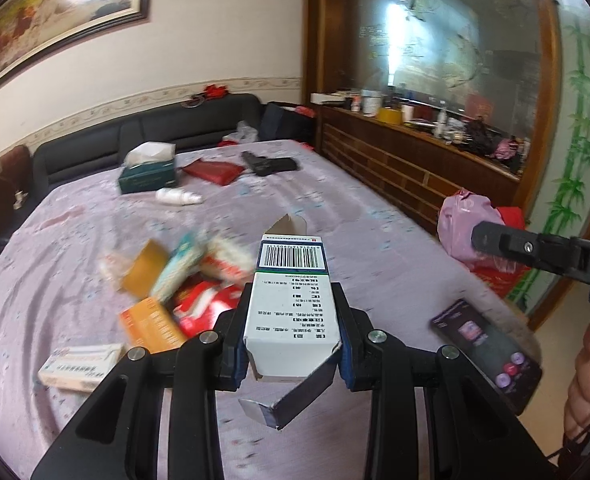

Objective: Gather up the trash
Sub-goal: 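Carry box and red bag to the red wastebasket and open both tools, then move both tools back over the bed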

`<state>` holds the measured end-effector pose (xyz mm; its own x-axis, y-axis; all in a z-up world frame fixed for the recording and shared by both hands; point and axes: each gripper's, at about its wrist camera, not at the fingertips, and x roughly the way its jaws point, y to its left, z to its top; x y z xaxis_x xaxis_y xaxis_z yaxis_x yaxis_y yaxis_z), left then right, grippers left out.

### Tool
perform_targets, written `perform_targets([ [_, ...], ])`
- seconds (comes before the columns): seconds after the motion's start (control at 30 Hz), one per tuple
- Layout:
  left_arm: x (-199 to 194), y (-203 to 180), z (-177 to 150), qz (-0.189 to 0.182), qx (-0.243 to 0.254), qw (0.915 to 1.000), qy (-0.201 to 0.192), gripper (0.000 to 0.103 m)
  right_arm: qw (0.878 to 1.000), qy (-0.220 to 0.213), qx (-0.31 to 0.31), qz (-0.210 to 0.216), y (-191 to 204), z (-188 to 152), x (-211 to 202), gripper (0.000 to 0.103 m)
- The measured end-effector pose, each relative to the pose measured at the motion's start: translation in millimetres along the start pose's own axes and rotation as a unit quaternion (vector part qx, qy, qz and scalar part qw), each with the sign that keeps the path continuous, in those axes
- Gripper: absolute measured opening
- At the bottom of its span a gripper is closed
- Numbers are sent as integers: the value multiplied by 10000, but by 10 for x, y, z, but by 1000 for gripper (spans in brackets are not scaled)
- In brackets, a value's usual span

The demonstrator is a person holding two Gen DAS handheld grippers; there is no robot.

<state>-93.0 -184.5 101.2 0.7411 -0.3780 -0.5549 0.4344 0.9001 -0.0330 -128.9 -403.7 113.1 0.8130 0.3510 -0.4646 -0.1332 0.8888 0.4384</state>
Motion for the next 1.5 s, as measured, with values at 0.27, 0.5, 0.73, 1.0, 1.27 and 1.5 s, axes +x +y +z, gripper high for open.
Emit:
perform_targets([
  [0.27,213,-662,340,-1014,308,9939,298,33,9942,-664,480,-698,-710,213,-622,17],
  [0.5,626,-1488,652,-1668,570,9825,610,33,9838,-877,1047,-1158,-1469,401,-1009,17],
  [0.73,1098,-2119,864,-1904,769,9757,769,33,9761,-838,1500,-1328,-2075,533,-1051,18],
  [1.0,1604,-2405,958,-2022,588,9722,1024,63,9720,-588,1730,-1478,-2525,617,-857,35],
  [1.27,1436,-2218,918,-1989,481,9742,953,63,9713,-791,1714,-1447,-2458,558,-999,68],
  [1.5,1045,-1843,792,-1830,361,9797,737,65,9792,-788,1392,-1248,-1928,472,-1048,68],
])
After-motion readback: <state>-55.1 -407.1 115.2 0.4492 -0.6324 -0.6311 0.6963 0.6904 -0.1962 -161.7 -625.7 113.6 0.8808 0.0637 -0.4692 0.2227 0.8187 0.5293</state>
